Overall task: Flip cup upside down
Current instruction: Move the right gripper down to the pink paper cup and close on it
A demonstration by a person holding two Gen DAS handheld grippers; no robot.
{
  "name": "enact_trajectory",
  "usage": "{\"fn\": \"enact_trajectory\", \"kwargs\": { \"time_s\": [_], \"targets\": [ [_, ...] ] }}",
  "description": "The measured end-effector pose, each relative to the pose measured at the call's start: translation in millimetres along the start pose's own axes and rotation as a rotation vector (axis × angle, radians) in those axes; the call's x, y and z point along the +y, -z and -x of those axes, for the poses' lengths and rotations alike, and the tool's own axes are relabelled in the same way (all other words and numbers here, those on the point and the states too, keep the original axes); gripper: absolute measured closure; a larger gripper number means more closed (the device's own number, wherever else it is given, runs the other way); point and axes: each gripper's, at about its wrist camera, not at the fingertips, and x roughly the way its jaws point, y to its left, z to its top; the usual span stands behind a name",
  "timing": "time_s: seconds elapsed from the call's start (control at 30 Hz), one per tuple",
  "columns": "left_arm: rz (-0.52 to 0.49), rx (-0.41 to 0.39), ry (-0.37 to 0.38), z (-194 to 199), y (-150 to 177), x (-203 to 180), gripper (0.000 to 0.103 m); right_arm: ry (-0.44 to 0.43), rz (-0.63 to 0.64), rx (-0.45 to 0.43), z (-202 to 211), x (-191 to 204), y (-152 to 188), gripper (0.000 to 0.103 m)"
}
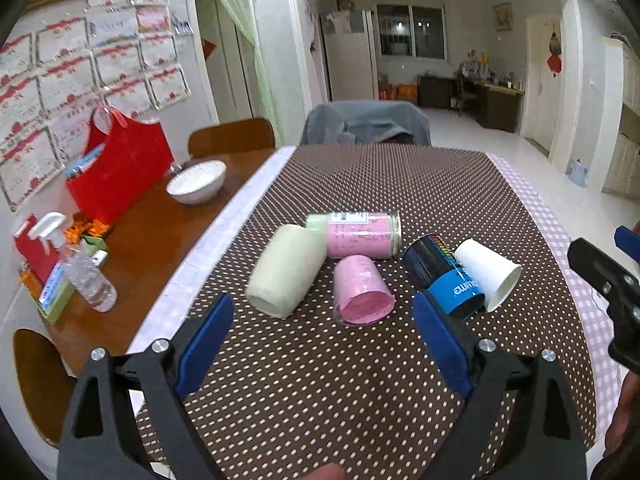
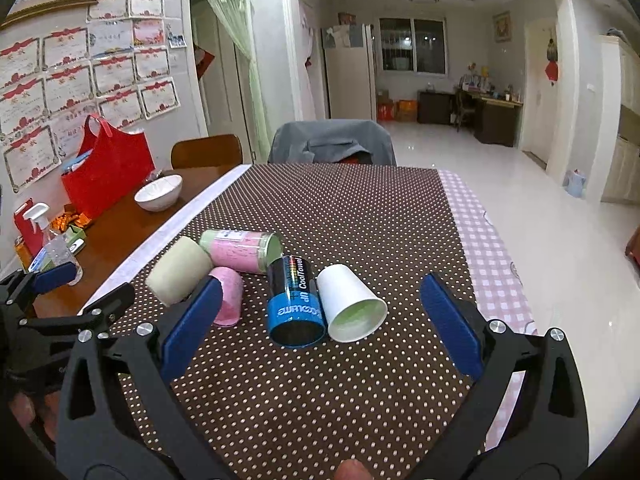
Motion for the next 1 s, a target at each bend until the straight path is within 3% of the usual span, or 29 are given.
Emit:
{"fn": "enact_trajectory", "kwargs": {
  "time_s": [0.47,0.7,0.97,1.0],
  "targets": [
    [0.037,0.255,0.067,-123,-22,-17,0.013,0.004,-0.029,0.108,-76,-26,-7,0.006],
    [0.05,0.323,0.058,-162,-20,-22,0.013,-0.003,-0.044,0.147,-100,-34,-2,0.006],
    [0.077,0.387,0.1,-193,-16,-21,0.014,-0.005,-0.061,0.166,-111,-40,1,0.006],
    [0.079,0.392,0.109,-195,-17,-20,0.021,-0.004,-0.063,0.166,-110,-40,2,0.006]
  ]
}}
